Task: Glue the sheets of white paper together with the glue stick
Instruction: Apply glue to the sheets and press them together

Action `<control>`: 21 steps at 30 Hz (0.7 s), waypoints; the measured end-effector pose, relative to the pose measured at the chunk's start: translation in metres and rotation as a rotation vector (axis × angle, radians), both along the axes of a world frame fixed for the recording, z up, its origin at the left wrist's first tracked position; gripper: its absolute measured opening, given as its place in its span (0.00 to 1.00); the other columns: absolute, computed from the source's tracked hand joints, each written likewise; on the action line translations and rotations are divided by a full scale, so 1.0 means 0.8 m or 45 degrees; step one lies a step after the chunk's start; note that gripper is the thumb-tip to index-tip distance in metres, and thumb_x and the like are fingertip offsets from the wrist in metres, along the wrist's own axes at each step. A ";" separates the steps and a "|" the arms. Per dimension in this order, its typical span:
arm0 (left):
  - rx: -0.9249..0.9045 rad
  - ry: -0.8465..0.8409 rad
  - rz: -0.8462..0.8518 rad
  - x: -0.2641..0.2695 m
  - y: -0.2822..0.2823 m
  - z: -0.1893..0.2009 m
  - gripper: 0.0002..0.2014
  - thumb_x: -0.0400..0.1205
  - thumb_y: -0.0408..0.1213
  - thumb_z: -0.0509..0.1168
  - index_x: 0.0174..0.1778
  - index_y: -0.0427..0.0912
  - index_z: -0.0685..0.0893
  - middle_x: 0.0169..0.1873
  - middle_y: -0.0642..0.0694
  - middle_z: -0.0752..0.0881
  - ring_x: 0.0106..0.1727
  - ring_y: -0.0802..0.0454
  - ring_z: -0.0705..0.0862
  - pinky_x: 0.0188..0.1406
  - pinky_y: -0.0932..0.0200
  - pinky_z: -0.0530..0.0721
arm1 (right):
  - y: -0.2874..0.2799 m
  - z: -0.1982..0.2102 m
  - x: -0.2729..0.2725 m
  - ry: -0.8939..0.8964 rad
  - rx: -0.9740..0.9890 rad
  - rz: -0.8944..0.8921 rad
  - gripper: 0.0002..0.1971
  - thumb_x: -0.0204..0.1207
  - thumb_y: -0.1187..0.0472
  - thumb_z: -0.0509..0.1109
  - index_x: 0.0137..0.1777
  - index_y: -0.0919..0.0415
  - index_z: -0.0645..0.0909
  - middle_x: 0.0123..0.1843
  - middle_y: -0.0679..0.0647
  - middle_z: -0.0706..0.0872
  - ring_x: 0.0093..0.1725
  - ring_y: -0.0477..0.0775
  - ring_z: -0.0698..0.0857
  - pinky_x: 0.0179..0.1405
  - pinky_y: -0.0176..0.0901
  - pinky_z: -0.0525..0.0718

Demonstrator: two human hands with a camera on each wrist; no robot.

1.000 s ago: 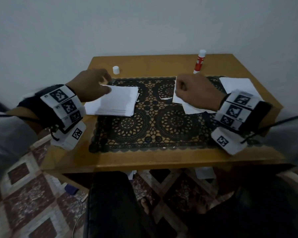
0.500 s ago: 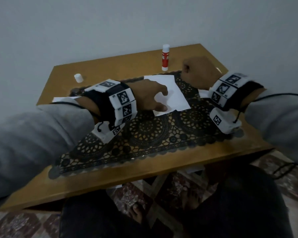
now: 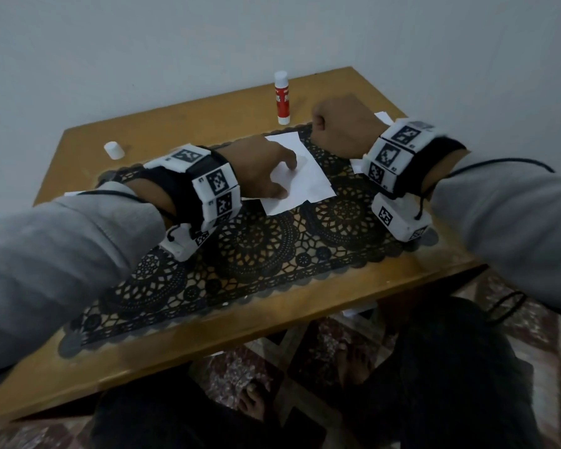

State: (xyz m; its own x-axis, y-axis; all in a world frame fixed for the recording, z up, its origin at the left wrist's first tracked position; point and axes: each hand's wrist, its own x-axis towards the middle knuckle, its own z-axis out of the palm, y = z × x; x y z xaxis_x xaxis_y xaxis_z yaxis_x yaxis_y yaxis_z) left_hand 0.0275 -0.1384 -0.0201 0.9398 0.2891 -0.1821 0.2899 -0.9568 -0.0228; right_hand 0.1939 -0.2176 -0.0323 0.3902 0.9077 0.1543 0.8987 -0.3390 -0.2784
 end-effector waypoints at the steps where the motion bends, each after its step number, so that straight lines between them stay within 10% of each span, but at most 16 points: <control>1: 0.024 -0.003 -0.020 -0.001 -0.001 -0.002 0.25 0.78 0.50 0.68 0.71 0.49 0.76 0.61 0.43 0.83 0.62 0.42 0.79 0.57 0.53 0.75 | 0.001 0.000 -0.001 0.003 -0.006 0.002 0.05 0.75 0.63 0.65 0.38 0.58 0.73 0.46 0.58 0.85 0.47 0.59 0.82 0.47 0.49 0.81; 21: 0.379 -0.003 -0.177 -0.019 -0.022 -0.001 0.11 0.80 0.34 0.58 0.57 0.38 0.78 0.44 0.36 0.85 0.44 0.37 0.82 0.33 0.53 0.73 | -0.002 0.003 -0.009 -0.020 -0.045 -0.014 0.06 0.76 0.63 0.66 0.39 0.63 0.78 0.46 0.64 0.87 0.48 0.63 0.85 0.47 0.48 0.81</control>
State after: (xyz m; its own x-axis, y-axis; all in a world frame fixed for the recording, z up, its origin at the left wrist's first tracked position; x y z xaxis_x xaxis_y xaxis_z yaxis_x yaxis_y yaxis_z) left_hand 0.0124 -0.1556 -0.0207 0.9743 0.1985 -0.1064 0.1577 -0.9385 -0.3071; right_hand 0.1866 -0.2189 -0.0297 0.3981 0.9083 0.1283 0.8989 -0.3583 -0.2522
